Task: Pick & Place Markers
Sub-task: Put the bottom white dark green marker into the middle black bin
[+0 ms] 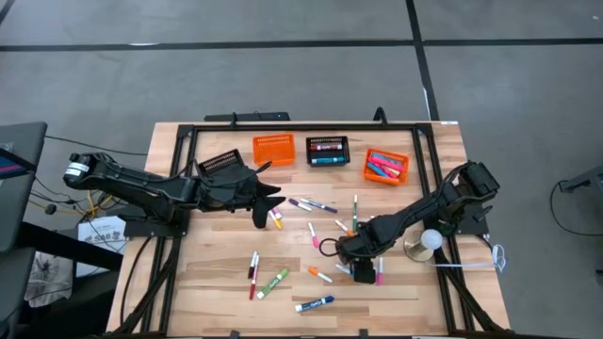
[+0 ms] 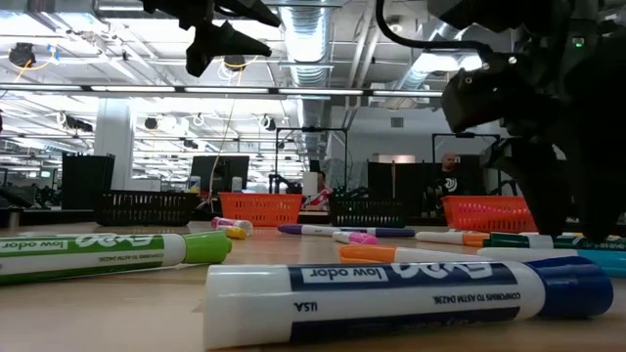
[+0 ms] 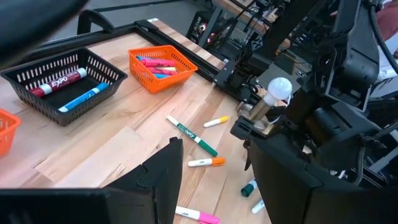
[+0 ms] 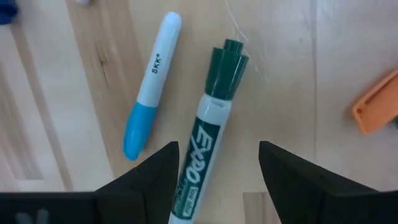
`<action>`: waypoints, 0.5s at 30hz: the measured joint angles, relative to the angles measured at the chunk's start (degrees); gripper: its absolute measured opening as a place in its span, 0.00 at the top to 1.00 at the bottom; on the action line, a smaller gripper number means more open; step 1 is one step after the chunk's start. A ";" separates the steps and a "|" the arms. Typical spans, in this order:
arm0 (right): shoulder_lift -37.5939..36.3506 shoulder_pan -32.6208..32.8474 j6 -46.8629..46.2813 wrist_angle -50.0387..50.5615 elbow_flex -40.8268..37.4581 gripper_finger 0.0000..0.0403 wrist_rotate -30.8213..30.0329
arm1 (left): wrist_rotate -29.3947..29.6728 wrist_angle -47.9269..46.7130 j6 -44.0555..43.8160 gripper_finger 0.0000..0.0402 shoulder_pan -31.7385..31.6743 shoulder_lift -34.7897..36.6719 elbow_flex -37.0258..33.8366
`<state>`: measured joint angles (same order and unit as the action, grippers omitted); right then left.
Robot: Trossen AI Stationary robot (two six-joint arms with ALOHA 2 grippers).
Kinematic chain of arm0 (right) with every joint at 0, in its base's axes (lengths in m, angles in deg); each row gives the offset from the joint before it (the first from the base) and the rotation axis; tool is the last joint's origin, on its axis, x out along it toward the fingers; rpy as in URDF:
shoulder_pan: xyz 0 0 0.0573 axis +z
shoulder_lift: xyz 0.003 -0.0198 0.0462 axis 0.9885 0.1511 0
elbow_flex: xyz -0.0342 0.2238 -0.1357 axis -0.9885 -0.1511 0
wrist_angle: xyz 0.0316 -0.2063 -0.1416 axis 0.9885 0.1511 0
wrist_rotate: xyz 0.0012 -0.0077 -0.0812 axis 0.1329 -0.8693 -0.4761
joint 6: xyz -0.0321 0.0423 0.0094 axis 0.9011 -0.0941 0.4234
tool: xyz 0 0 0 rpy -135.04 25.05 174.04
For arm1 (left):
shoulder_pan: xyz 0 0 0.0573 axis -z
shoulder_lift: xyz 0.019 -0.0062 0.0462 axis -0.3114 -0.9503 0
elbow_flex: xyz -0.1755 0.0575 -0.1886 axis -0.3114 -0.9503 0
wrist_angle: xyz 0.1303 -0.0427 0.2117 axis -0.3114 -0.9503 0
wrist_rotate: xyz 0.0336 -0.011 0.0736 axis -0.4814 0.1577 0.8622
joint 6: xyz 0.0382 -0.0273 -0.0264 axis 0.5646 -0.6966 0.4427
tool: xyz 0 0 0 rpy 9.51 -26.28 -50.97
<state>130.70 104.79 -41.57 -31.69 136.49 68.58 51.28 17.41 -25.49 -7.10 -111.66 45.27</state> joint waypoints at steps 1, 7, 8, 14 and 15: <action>0.00 0.01 -0.45 -0.66 -0.49 0.47 0.05 | 0.00 -0.04 0.00 0.54 0.00 0.00 0.00; 0.00 0.11 -1.38 -2.16 -1.27 0.47 -1.37 | 0.00 -0.10 0.00 0.54 0.00 0.00 0.00; 0.00 0.11 -1.35 -2.11 -1.27 0.47 -2.23 | 0.00 -0.12 0.00 0.54 0.00 0.00 0.00; 0.00 0.11 -0.24 -2.22 -1.53 0.47 -3.70 | 0.00 -0.23 0.00 0.54 0.02 0.00 0.00; 0.00 0.11 -0.24 -2.18 -1.81 0.47 -3.69 | 0.00 -0.23 0.00 0.54 0.02 0.00 0.00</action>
<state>130.70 104.90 -41.81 -33.86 134.68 64.88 51.28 17.17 -25.49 -7.07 -111.66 45.27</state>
